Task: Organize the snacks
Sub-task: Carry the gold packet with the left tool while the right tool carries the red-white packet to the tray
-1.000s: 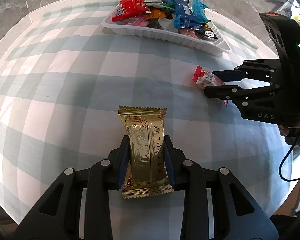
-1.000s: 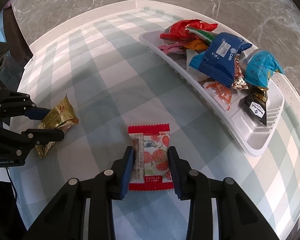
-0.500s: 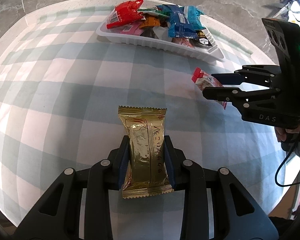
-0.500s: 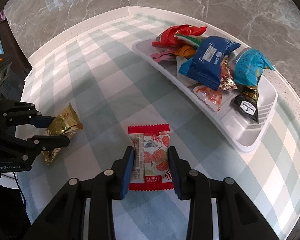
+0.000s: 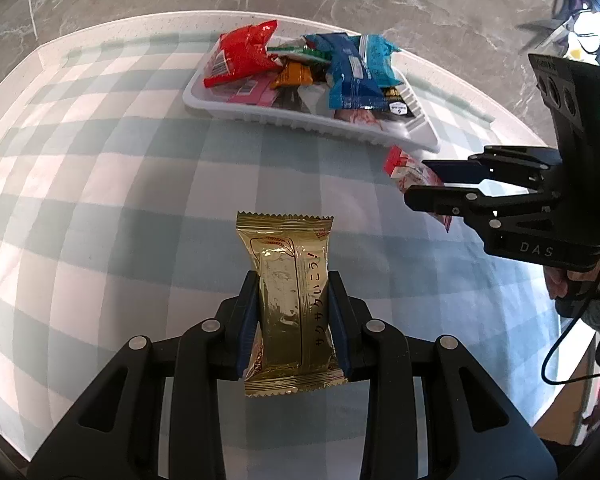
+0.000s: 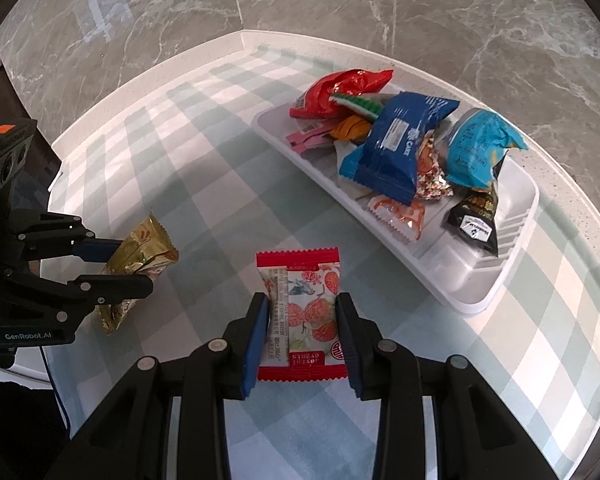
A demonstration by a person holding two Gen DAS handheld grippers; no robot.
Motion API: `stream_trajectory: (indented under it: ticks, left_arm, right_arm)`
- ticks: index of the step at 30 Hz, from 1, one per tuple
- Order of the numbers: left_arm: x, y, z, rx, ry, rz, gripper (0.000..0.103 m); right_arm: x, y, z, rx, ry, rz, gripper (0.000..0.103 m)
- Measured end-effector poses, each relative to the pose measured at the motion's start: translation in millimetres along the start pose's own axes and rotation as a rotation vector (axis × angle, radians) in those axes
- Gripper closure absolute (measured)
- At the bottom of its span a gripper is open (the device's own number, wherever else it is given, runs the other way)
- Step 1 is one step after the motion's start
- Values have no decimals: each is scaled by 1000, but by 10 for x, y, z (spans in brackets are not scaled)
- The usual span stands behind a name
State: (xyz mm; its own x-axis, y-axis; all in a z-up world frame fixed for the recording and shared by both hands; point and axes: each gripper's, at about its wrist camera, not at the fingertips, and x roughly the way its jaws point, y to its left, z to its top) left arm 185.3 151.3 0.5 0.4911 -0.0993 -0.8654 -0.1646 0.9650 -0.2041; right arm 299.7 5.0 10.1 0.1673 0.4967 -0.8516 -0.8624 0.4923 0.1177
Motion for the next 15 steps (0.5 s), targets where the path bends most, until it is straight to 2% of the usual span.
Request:
stream_trajectory:
  ticks: [15]
  left_arm:
    - [-40, 68, 341, 36, -29, -49, 73]
  right_arm:
    - [-162, -86, 147, 79, -40, -27, 66]
